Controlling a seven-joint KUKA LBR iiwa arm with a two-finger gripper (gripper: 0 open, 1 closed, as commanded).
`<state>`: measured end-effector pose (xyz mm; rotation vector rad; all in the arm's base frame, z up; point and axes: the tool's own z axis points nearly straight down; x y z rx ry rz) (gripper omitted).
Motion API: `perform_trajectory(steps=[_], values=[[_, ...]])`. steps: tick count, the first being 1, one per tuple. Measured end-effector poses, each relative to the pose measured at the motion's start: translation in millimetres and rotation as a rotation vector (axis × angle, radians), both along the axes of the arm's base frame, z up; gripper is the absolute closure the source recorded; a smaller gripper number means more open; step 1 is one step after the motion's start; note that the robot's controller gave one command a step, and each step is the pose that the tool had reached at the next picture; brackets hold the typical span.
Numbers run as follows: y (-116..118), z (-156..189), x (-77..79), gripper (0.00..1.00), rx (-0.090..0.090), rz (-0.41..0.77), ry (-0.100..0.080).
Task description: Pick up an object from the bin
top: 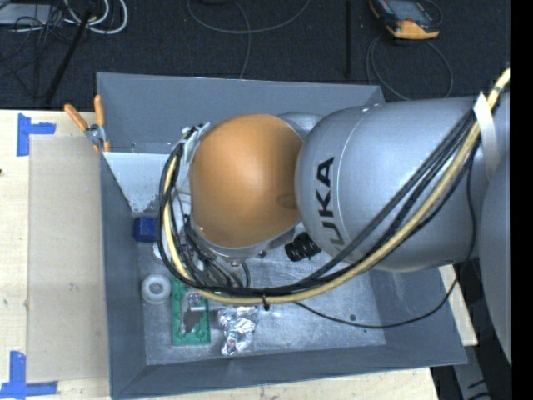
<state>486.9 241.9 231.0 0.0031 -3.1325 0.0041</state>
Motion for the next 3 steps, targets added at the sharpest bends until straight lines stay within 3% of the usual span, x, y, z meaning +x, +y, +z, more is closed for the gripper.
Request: perform_trajectory(steps=[1,2,3], values=[[-51.6,-157.3,6.2,0.0,0.009,0.345,-0.019],[-50.7,-155.7,7.2,1.0,0.011,0.342,-0.023],[-49.0,-99.1,21.3,1.0,0.006,0.329,-0.015]])
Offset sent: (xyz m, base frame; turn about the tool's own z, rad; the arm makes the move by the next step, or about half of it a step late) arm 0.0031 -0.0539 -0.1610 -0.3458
